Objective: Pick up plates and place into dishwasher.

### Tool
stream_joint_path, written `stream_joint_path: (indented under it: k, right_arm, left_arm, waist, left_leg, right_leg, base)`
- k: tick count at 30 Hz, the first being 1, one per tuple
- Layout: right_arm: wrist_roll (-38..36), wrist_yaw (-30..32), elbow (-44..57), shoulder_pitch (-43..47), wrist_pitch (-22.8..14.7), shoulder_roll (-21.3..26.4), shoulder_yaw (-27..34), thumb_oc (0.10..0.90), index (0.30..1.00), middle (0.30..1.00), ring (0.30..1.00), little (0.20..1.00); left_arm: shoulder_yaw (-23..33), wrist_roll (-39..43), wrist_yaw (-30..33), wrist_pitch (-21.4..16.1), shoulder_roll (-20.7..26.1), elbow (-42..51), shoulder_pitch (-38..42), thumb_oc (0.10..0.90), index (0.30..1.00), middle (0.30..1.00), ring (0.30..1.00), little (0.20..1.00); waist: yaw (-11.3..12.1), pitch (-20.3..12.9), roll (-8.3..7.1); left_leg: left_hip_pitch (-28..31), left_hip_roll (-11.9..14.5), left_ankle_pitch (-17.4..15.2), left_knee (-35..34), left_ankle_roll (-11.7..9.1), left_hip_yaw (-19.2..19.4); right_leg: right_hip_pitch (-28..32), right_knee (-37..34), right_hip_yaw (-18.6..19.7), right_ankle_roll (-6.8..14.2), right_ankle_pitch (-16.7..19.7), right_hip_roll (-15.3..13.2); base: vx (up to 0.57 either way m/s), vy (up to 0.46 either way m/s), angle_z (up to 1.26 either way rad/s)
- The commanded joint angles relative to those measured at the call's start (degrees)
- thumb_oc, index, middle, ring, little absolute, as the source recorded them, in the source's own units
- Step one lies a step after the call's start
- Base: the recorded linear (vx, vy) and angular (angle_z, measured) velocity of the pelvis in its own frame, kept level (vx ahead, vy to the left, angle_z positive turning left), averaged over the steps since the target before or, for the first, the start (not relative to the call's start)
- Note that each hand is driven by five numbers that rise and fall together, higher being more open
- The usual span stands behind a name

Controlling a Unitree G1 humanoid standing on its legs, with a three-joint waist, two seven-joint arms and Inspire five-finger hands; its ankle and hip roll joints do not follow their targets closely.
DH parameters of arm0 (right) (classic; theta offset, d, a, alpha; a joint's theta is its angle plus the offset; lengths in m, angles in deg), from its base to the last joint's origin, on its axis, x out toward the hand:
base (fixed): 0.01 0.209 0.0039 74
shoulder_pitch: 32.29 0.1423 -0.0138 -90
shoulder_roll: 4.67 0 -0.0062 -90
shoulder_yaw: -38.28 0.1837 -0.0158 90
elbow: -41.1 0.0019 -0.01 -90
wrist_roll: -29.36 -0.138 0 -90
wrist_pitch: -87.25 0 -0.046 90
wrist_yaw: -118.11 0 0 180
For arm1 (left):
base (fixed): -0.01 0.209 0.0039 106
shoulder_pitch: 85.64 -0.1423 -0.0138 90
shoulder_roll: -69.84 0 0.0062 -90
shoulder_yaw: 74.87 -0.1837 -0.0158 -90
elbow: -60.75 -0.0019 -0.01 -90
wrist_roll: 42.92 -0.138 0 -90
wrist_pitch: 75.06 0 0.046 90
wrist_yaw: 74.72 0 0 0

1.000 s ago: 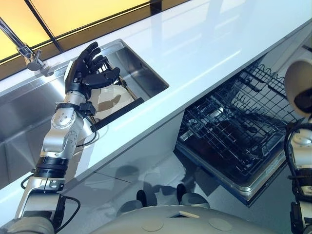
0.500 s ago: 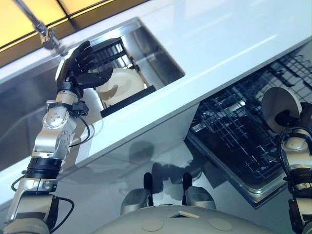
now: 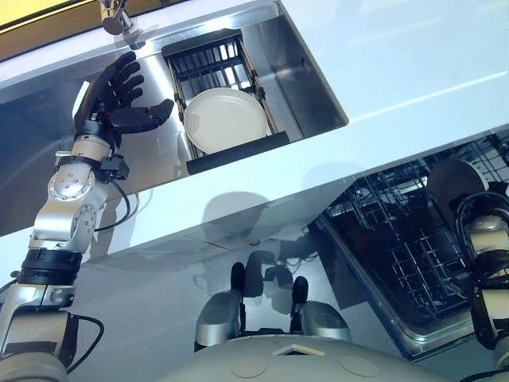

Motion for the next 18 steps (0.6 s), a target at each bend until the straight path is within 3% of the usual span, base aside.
stream_joint_path:
  k: [1,6,12,18]
  right_arm:
    - [1.4,0.9,1.4,-0.5,-1.8,5.2,-5.2,0.8,0.9,0.9,0.9,0.9]
    - [-0.7,4.3,4.5,-1.5,-5.3,4.5,-4.5,0.8,0.9,0.9,0.9,0.9]
    - [-0.6,6.9,16.0,-3.3,-3.5,3.6,-2.6,0.8,0.9,0.9,0.9,0.9]
    - [-0.5,9.0,21.2,-3.4,-6.0,3.7,-0.3,0.8,0.9,0.9,0.9,0.9]
  left_arm:
    - [3.0,2.7,-0.7,-4.0,4.5,1.8,5.7,0.8,0.9,0.9,0.9,0.9]
    - [2.9,2.7,-1.0,-4.6,4.5,1.7,5.3,0.8,0.9,0.9,0.9,0.9]
    - [3.6,1.9,-0.4,-5.1,3.3,2.0,3.9,0.8,0.9,0.9,0.9,0.9]
    - [3.9,0.3,-0.5,-5.7,2.1,1.2,3.5,0.8,0.9,0.9,0.9,0.9]
  waist:
    - [-0.1,-5.7,-1.23]
    - [-0.3,-6.0,-1.37]
    - [-1.4,-6.7,-1.32]
    - [-2.3,-7.6,-1.4]
  left_leg:
    - [-4.4,-1.2,-3.6,6.0,-0.3,0.8]
    - [-3.9,-1.3,-3.6,5.7,-0.2,1.0]
    - [-3.0,-1.6,-3.8,4.6,0.0,1.9]
    - [-1.7,-1.9,-4.2,3.4,0.4,3.2]
  right_leg:
    - [-4.2,11.4,0.9,-2.1,-8.3,2.6]
    - [-3.6,10.7,1.3,-1.8,-7.9,2.7]
    - [-3.2,9.9,2.2,-1.4,-7.6,2.7]
    - [-2.7,8.7,3.0,-1.0,-7.0,2.7]
  base:
    - [0.0,-0.014,0.05]
    - [0.0,-0.002,0.01]
    - [-0.05,0.064,-0.03]
    - [-0.05,0.075,-0.06]
